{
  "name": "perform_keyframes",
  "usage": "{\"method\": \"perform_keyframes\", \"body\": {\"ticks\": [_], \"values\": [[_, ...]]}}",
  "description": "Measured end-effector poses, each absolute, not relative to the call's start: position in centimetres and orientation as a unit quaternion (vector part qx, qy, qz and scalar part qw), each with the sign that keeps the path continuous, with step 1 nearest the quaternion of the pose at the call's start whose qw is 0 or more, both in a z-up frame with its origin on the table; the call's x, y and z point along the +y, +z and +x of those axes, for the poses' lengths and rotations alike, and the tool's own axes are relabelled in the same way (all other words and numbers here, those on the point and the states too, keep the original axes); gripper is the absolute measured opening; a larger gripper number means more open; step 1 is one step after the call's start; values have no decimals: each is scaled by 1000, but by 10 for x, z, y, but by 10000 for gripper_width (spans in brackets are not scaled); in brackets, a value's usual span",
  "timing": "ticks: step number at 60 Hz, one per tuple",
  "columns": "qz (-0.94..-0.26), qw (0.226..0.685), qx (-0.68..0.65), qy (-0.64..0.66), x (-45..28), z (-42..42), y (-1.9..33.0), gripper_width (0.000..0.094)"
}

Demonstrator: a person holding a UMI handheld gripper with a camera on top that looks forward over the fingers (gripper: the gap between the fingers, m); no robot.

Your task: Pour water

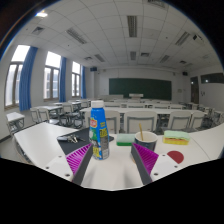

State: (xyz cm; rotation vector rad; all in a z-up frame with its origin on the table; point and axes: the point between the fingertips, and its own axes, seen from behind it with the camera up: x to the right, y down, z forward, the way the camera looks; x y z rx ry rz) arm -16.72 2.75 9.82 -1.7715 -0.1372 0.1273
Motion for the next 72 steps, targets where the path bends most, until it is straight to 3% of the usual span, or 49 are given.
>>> {"method": "perform_keyframes", "body": {"ticks": [11,24,27,29,46,52,61,72], "values": [[-778,624,-54,55,100,-222,89,834],[-774,631,-46,-6,163,-225,78,825],[-770,636,-44,-13,172,-232,79,749],[-772,634,-45,-6,173,-238,76,581],[-767,641,-37,-5,174,-234,77,395],[-764,644,-40,2,176,-230,77,387],[-761,623,94,154,166,-228,92,385],[-668,590,245,382,146,-240,144,385]]}}
